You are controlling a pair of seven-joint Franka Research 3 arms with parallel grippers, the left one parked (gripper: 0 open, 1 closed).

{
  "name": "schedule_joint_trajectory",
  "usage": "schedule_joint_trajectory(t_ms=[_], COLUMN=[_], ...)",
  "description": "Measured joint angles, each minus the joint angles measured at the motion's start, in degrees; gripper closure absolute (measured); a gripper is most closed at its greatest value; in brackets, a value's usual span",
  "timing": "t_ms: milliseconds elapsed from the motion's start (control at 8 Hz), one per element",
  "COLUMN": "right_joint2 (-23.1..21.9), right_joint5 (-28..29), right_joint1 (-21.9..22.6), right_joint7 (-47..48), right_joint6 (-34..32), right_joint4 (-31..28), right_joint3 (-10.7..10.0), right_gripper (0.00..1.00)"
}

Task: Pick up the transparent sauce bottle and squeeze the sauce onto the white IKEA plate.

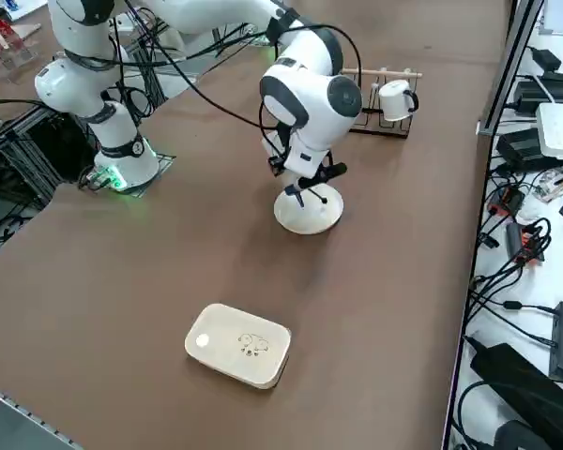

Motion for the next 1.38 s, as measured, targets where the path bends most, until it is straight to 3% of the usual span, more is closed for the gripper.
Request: schedule_joint_trajectory(t_ms=[750,1375], right_joint2=[-3.67,-3.82], right_joint5=[0.34,7.22], right_joint1=[-0.01,1.97], right_joint7=[-0.69,-0.83], right_joint6=[0.04,1.75], right_joint4=[-6.19,-7.19], right_joint3=[0.64,1.86], right_gripper=[0.62,0.62])
